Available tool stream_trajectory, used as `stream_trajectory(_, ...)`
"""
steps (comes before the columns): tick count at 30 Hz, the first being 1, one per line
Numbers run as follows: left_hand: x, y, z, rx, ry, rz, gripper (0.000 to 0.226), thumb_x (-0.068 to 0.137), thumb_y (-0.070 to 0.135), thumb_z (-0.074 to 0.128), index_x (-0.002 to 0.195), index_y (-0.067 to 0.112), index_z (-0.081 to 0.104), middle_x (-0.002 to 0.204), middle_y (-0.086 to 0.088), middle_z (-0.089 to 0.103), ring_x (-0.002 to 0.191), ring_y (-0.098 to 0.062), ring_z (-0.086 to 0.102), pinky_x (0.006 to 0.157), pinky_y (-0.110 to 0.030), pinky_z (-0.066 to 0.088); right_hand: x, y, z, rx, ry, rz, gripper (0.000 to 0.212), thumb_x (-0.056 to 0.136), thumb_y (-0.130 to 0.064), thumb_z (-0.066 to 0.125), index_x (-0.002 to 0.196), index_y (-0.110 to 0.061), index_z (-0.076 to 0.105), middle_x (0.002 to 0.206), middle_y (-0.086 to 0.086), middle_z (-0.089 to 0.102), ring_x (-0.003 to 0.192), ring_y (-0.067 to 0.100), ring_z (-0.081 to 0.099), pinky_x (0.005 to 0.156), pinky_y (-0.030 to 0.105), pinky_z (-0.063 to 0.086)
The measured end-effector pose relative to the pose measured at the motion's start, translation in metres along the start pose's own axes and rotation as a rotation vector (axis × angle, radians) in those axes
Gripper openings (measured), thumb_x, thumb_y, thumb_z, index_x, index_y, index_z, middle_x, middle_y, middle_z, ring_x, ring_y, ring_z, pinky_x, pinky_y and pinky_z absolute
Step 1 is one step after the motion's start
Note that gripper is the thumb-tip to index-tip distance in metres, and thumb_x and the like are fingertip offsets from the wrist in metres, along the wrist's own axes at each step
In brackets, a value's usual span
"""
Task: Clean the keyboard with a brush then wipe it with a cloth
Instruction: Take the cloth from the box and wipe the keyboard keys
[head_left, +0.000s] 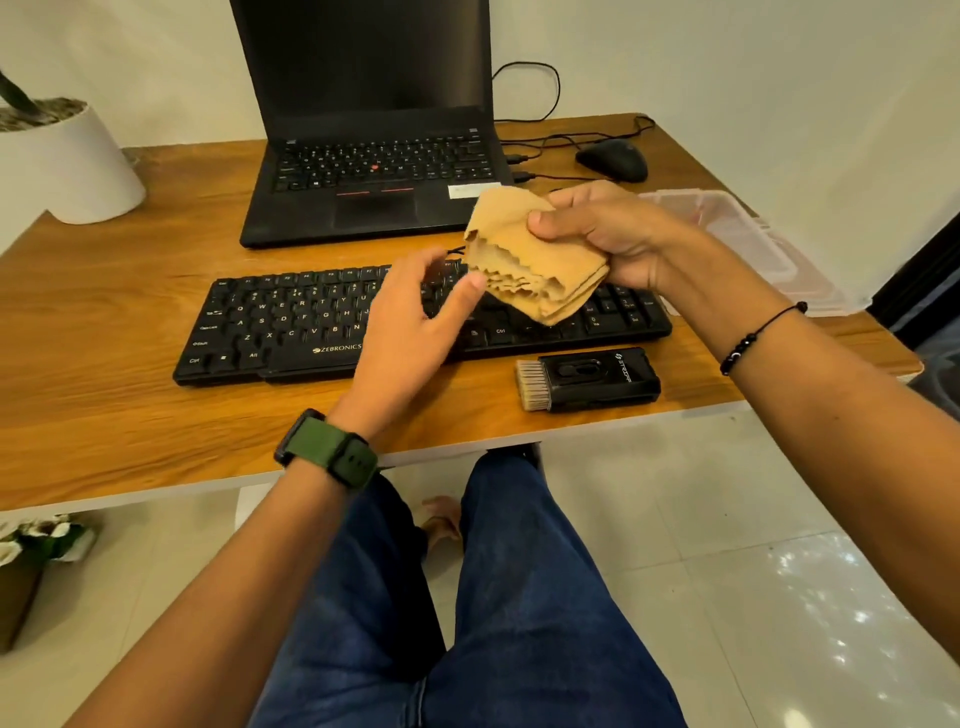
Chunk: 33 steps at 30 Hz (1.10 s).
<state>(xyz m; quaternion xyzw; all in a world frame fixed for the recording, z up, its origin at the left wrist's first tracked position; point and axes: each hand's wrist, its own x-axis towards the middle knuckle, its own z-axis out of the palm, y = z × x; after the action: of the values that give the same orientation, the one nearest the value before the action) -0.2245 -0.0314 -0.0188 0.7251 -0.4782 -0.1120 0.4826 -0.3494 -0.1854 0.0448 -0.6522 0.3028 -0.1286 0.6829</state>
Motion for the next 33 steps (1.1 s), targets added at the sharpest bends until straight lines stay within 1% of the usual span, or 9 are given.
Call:
stream_trajectory(4,0.009,0.015,-0.035,-0.621,-0.119,-0.303,0.051,0.090,0.043,0.048,0.131,0.013,0.045,0.121,-0.001,0.061,0.112,-0.015,0.058,0.092,-0.029,0.049,-0.001,-0.008,0.024,0.068,-0.333,-0.028,0.038,0.075,-0.006,0.060,0.112,-0.003,0.058,0.087,0.007,0.073,0.077,0.018,0.071,0.065,0.027,0.059)
stream_trajectory(8,-0.003,0.014,-0.073,-0.806,-0.265,-0.436,0.024,0.091,0.019,0.050,0.113,0.012,0.058,0.099,-0.006,0.070,0.089,-0.017,0.068,0.075,-0.030,0.057,0.004,-0.010,0.057,-0.083,-0.517,0.007,0.032,0.078,0.000,0.059,0.110,-0.006,0.060,0.091,0.007,0.072,0.081,0.019,0.070,0.068,0.029,0.058)
stream_trajectory(13,-0.033,-0.013,-0.102,-0.474,-0.209,-0.377,0.023,0.082,-0.006,0.056,0.089,0.016,0.062,0.079,0.003,0.069,0.076,-0.010,0.067,0.065,-0.023,0.057,-0.001,-0.003,0.096,-0.684,-0.397,-0.157,0.024,0.079,-0.004,0.067,0.098,-0.018,0.066,0.087,-0.007,0.069,0.081,0.008,0.067,0.068,0.021,0.054)
stream_trajectory(16,-0.047,-0.029,-0.112,-0.307,-0.232,-0.229,0.026,0.078,-0.009,0.060,0.081,0.017,0.060,0.080,0.004,0.062,0.077,-0.005,0.063,0.069,-0.017,0.053,-0.011,0.004,0.117,-1.052,-0.299,-0.491,0.021,0.082,-0.011,0.064,0.099,-0.023,0.064,0.093,-0.013,0.061,0.088,0.004,0.056,0.069,0.013,0.040)
stream_trajectory(19,-0.053,-0.038,-0.120,-0.148,-0.190,0.001,0.026,0.077,-0.009,0.062,0.080,0.016,0.060,0.092,0.000,0.064,0.088,-0.005,0.062,0.080,-0.018,0.051,-0.018,0.030,0.133,-1.397,-0.106,-0.963,0.018,0.084,-0.006,0.058,0.101,-0.009,0.062,0.095,0.006,0.061,0.088,0.022,0.052,0.072,0.025,0.036)
stream_trajectory(21,-0.056,-0.049,-0.124,0.050,-0.189,0.239,0.025,0.077,-0.006,0.063,0.083,0.018,0.060,0.097,0.001,0.065,0.093,-0.002,0.061,0.084,-0.015,0.048,-0.023,0.054,0.138,-1.536,0.031,-1.253,0.013,0.088,-0.004,0.053,0.099,-0.002,0.060,0.087,0.013,0.059,0.077,0.026,0.052,0.063,0.032,0.041)
stream_trajectory(23,-0.060,-0.061,-0.126,0.281,-0.230,0.436,0.031,0.073,-0.006,0.061,0.088,0.021,0.058,0.102,-0.001,0.065,0.096,-0.005,0.058,0.086,-0.017,0.046,-0.027,0.075,0.140,-1.575,0.085,-1.388,0.015,0.092,-0.004,0.048,0.096,-0.002,0.062,0.080,0.012,0.058,0.068,0.024,0.051,0.056,0.032,0.043)
stream_trajectory(28,-0.077,-0.082,-0.115,0.556,-0.362,0.602,0.026,0.071,-0.007,0.065,0.090,0.009,0.056,0.110,-0.013,0.066,0.104,-0.016,0.052,0.085,-0.027,0.044,-0.034,0.102,0.137,-1.597,0.136,-1.363,0.019,0.093,-0.006,0.043,0.092,-0.006,0.063,0.076,0.008,0.054,0.070,0.022,0.039,0.059,0.032,0.031)
stream_trajectory(33,-0.082,-0.088,-0.118,0.539,-0.371,0.543,0.041,0.071,-0.006,0.057,0.104,0.016,0.047,0.119,-0.012,0.063,0.113,-0.017,0.050,0.090,-0.028,0.043,-0.039,0.100,0.127,-1.585,-0.017,-1.090,0.035,0.089,-0.037,0.044,0.107,-0.008,0.052,0.096,0.011,0.061,0.081,0.027,0.056,0.063,0.037,0.049)
